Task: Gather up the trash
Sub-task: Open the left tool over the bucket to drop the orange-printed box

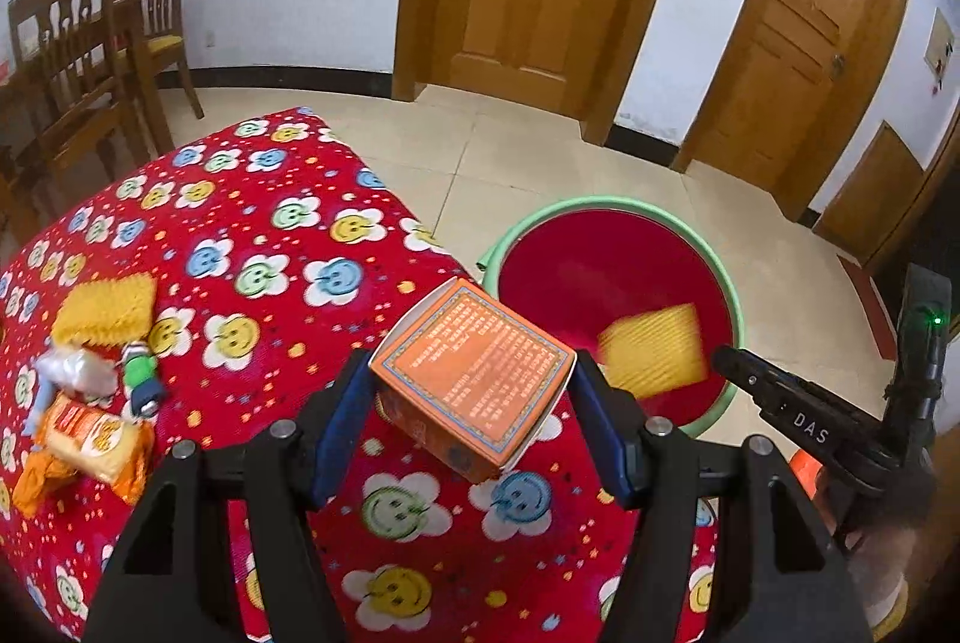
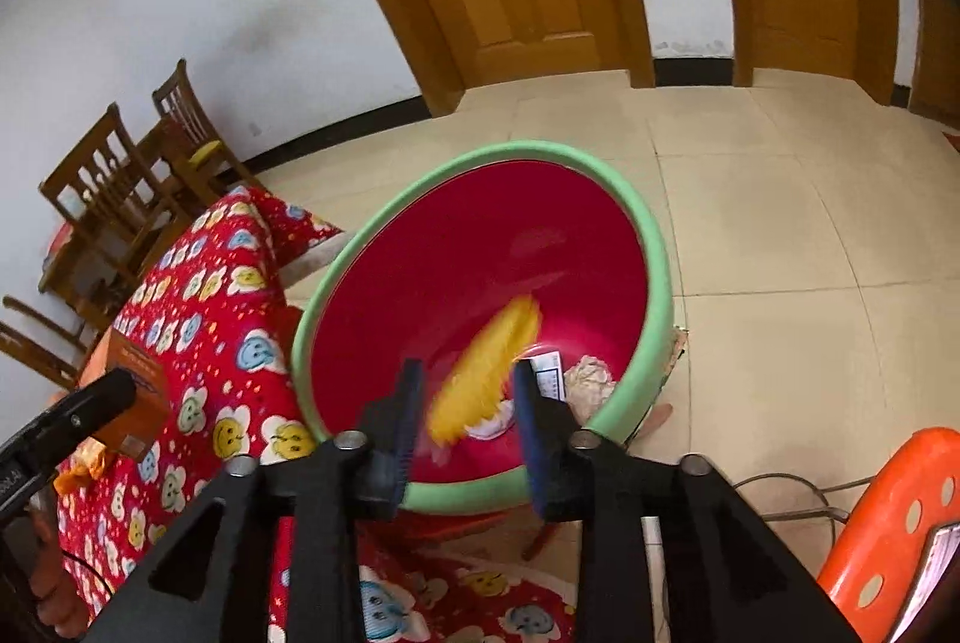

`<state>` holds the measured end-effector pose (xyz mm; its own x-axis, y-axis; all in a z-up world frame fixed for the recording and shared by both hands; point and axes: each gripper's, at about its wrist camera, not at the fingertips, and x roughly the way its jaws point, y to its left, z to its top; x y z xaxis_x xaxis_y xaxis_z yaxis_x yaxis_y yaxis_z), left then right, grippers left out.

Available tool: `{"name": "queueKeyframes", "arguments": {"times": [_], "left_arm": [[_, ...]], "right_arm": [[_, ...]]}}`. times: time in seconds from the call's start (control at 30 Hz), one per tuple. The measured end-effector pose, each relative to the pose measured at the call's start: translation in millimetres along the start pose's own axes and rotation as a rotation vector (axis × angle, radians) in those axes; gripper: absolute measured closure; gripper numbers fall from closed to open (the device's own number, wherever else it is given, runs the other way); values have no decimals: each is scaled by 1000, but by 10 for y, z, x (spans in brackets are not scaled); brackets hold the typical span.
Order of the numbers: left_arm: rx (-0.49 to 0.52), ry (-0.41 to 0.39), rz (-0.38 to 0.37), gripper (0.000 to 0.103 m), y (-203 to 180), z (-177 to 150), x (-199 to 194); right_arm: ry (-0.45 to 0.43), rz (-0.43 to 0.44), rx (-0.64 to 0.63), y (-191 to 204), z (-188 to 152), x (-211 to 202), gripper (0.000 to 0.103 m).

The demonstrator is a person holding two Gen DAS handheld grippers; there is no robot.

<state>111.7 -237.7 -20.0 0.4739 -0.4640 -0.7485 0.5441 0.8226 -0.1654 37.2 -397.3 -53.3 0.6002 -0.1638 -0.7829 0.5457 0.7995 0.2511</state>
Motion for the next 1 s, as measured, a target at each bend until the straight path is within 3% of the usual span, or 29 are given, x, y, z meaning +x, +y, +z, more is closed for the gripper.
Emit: {"name": "queueKeyframes", "arguments": {"times": [0.13, 0.33, 0.4, 0.63, 0.77, 0.93, 1.0], "left_arm": [[15, 12, -8, 38, -90, 32, 90], [43, 30, -21, 38, -237, 54, 229], [48, 39, -29, 38, -292, 60, 291], [95, 63, -42, 38, -533, 80, 489], [127, 77, -41, 38, -669, 93, 636], [136, 97, -53, 37, -767, 120, 734], [130, 99, -52, 29, -775, 135, 739]], "right_arm": [[-9, 0, 12, -81, 18, -31, 68], [-57, -15, 18, -147, 39, -187, 58], [-73, -23, 23, -169, 43, -229, 48], [-92, -59, 75, -346, 17, -302, 42], [-86, -73, 117, -479, -12, -311, 33], [-77, -80, 145, -575, -39, -308, 32], [-78, -80, 152, -597, -44, -315, 31]]}}
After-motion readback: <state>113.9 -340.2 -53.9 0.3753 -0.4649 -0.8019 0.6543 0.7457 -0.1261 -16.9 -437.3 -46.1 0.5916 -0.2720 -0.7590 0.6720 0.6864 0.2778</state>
